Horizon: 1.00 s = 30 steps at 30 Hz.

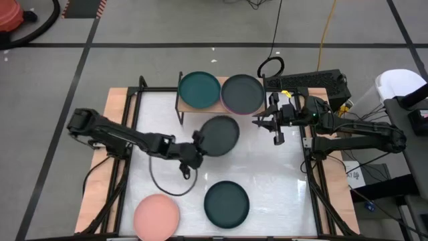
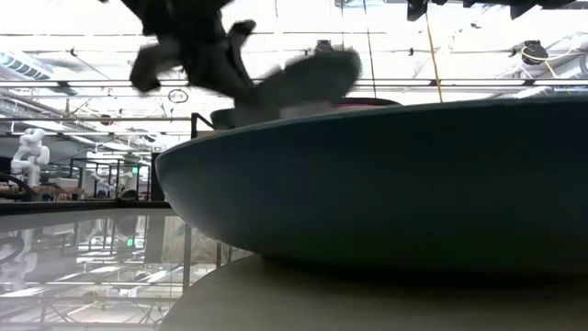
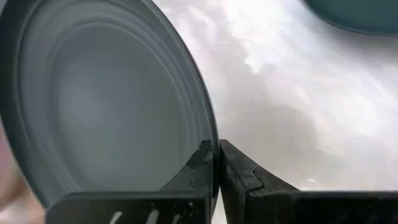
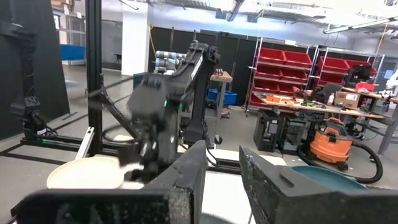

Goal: Place and stack plates onto a shelf
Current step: Stack the top black plate on top of the dark green plate on the shelf

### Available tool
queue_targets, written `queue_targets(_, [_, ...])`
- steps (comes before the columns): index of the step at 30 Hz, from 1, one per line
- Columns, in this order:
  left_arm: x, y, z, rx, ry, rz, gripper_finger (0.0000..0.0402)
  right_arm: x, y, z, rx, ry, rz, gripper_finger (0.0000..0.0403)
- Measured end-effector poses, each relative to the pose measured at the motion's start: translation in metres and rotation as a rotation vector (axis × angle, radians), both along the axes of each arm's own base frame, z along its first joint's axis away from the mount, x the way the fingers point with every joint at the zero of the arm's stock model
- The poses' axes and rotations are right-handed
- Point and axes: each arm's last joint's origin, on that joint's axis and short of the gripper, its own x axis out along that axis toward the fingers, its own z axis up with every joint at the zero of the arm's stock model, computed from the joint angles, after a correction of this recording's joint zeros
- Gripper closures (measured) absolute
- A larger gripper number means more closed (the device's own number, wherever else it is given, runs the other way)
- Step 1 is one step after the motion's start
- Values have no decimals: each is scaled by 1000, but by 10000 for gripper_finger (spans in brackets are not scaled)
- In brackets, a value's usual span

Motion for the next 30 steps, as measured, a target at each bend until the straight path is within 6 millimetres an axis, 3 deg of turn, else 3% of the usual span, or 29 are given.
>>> queue_targets(7, [-30, 29, 78, 29, -208, 228, 391, 0, 0, 0, -1, 0, 0, 323])
queue_targets(11, [-40, 52, 109, 87, -259, 257, 391, 0, 0, 0, -1, 0, 0, 323])
queue_targets(15, [-45, 83, 127, 115, -216, 327, 391, 0, 0, 0, 2, 1, 0, 323])
queue_targets(21, [-52, 126, 128, 53, -139, 360, 391, 0, 0, 0, 1, 1, 0, 323])
queue_targets(30, [-42, 163, 98, -62, -11, 414, 391, 1, 0, -1, 0, 5, 0, 323])
